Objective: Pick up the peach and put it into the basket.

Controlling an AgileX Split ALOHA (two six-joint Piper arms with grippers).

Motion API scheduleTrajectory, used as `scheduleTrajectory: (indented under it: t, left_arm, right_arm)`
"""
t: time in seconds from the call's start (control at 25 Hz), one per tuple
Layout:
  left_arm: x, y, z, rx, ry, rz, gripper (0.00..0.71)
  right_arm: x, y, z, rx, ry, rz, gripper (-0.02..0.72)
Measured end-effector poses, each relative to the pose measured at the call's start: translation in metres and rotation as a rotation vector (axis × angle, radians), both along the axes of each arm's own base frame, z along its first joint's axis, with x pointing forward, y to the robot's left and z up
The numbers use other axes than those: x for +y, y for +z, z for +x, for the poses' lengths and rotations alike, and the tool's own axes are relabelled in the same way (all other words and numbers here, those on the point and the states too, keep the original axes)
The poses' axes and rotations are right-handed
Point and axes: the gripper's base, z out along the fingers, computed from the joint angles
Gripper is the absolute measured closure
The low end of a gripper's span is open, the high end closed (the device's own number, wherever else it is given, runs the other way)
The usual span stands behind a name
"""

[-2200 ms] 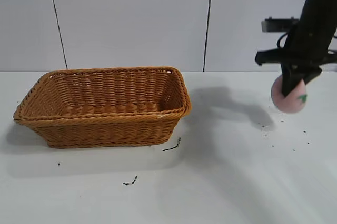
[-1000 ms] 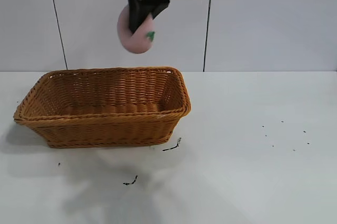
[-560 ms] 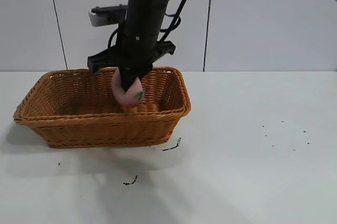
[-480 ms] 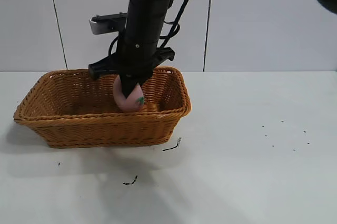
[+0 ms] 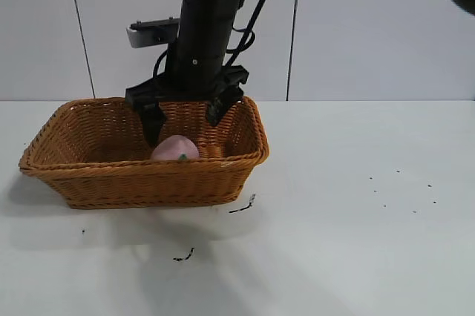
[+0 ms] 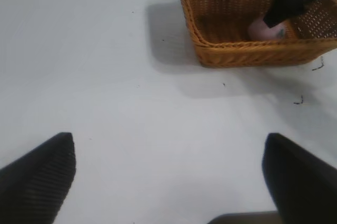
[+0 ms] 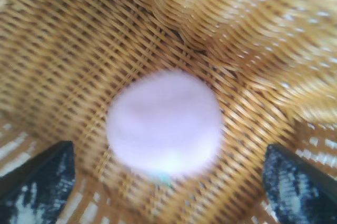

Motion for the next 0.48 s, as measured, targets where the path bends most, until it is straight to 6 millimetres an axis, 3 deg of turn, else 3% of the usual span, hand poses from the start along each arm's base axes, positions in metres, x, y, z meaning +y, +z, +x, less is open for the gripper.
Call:
scheduleTrajectory:
  t: [0.12,0.24,0.48]
  left_arm:
    - [0.0,0.0,0.0,0.0,0.0,0.0,0.017]
    - [0.0,0.0,0.0,0.0,0.0,0.0,0.017]
    - [0.0,0.0,0.0,0.0,0.0,0.0,0.017]
  right_arm:
    - [-0.027,0.008,0.014,-0.006,-0.07,0.011,0.01]
    - [-0.067,0.008,0.033,0.01,-0.162,0.001,0.008]
    - [-0.167,0.006,0.065,0.041,-0.371,-0.018,0.008]
